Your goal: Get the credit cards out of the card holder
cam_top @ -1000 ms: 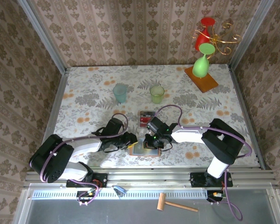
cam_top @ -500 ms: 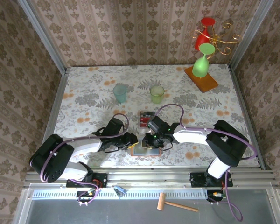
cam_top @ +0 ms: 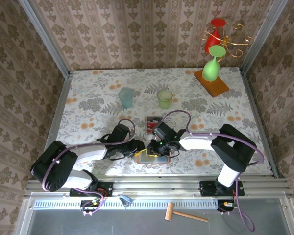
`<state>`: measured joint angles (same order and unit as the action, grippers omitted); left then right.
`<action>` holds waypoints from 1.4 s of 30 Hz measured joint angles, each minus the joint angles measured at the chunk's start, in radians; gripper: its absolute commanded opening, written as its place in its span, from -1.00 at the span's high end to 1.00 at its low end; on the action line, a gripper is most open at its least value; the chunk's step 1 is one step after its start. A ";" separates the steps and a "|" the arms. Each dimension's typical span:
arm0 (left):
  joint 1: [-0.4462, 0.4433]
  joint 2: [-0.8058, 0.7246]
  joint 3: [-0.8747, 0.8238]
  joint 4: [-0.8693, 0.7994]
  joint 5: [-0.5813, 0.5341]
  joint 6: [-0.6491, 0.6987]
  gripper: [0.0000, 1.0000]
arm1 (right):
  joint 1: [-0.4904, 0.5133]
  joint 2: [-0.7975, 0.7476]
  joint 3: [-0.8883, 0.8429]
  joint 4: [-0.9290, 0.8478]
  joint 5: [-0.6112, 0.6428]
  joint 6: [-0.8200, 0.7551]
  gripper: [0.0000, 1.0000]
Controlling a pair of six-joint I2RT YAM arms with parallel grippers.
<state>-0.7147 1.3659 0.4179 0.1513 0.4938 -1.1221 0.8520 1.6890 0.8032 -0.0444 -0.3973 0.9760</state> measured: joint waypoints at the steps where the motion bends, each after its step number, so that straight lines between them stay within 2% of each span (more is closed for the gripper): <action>1: 0.001 0.000 0.000 0.000 0.000 0.000 0.33 | 0.000 0.000 0.000 0.000 0.000 0.000 0.58; 10: 0.002 -0.002 0.000 -0.001 0.000 0.000 0.32 | -0.006 -0.026 -0.029 0.004 0.007 0.000 0.60; 18: 0.002 -0.013 0.002 -0.023 0.000 0.001 0.32 | -0.012 -0.031 -0.078 0.087 0.000 0.014 0.64; 36: -0.020 -0.049 0.043 -0.143 -0.025 0.009 0.26 | -0.044 -0.046 -0.170 0.245 -0.029 0.064 0.72; 42: -0.024 -0.114 0.069 -0.191 -0.057 0.009 0.25 | -0.046 -0.037 -0.179 0.278 -0.033 0.079 0.78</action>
<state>-0.7391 1.2518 0.4873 -0.0395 0.4370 -1.1133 0.8062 1.6516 0.6243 0.2333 -0.4305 1.0546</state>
